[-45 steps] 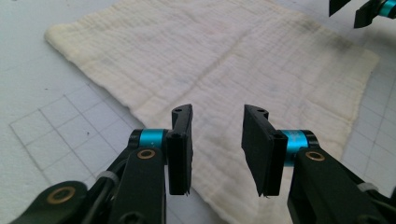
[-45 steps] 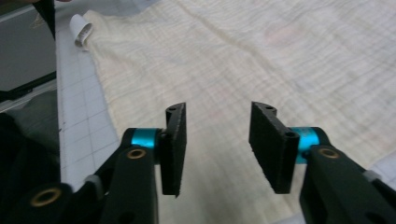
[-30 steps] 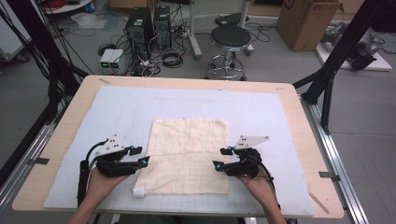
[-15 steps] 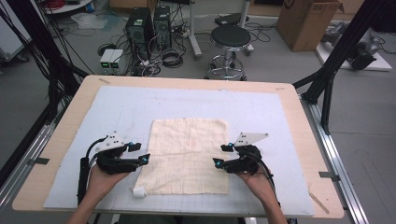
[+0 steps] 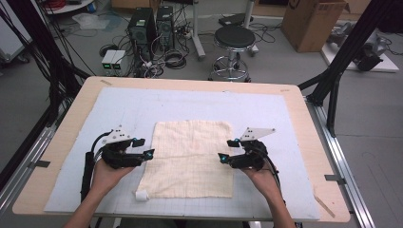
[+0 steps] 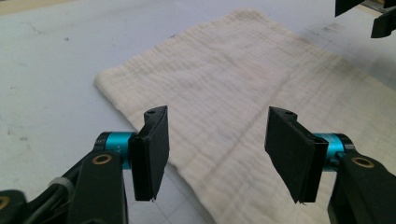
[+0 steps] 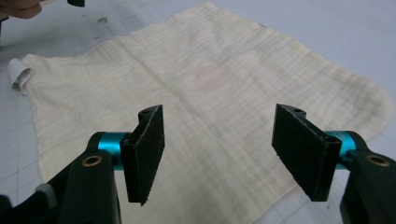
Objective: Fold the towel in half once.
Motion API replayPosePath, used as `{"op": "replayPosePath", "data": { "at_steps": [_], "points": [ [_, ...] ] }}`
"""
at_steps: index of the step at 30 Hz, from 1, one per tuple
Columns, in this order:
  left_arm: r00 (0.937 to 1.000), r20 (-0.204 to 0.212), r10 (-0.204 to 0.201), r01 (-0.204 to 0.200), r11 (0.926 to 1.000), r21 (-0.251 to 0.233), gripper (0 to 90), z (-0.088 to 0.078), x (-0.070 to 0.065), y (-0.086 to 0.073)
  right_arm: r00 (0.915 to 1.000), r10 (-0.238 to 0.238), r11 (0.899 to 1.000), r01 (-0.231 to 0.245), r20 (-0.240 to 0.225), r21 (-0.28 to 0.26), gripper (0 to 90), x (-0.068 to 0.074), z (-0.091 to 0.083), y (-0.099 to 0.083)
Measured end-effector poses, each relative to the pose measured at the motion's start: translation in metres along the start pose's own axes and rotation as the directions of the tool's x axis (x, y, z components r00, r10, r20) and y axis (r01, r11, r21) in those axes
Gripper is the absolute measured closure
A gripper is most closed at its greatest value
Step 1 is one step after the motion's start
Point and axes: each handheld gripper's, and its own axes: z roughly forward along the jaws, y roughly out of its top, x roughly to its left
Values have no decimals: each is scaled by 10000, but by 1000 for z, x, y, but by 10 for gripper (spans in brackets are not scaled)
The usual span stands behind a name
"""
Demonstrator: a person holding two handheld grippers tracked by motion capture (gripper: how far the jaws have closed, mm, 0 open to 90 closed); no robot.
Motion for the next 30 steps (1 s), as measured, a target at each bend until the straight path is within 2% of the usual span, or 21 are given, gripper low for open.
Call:
{"op": "replayPosePath", "data": {
  "at_steps": [6,10,14,18,23,26,27,29,30],
  "points": [
    [9995,-314,69,-66,9999,127,406,9,8,14,9993,249,9997,-249,264,-21,348,-14,1,9],
    [9989,-467,-102,116,9995,299,425,17,18,22,9986,306,9995,-304,422,-58,357,-26,0,20],
    [9970,-715,-293,309,9993,223,445,25,28,32,9971,421,9991,-422,629,8,382,-39,1,31],
    [9943,-989,-397,417,9990,185,466,33,38,42,9951,536,9982,-556,837,215,404,-52,6,41],
    [9911,-1225,-523,550,9983,185,483,43,49,51,9910,623,9978,-645,1184,153,405,-62,14,52],
    [9878,-1454,-560,582,9982,109,500,52,54,53,9885,529,9983,-557,1416,164,442,-68,22,53],
    [9874,-1449,-638,661,9978,110,506,56,57,52,9872,583,9979,-616,1485,177,447,-71,25,51],
    [9841,-1690,-543,592,9980,237,524,63,60,48,9834,802,9957,-865,1629,324,467,-77,31,47],
    [9820,-1772,-651,718,9969,317,526,67,62,46,9820,877,9942,-968,1674,472,476,-80,34,45]
  ]
}}
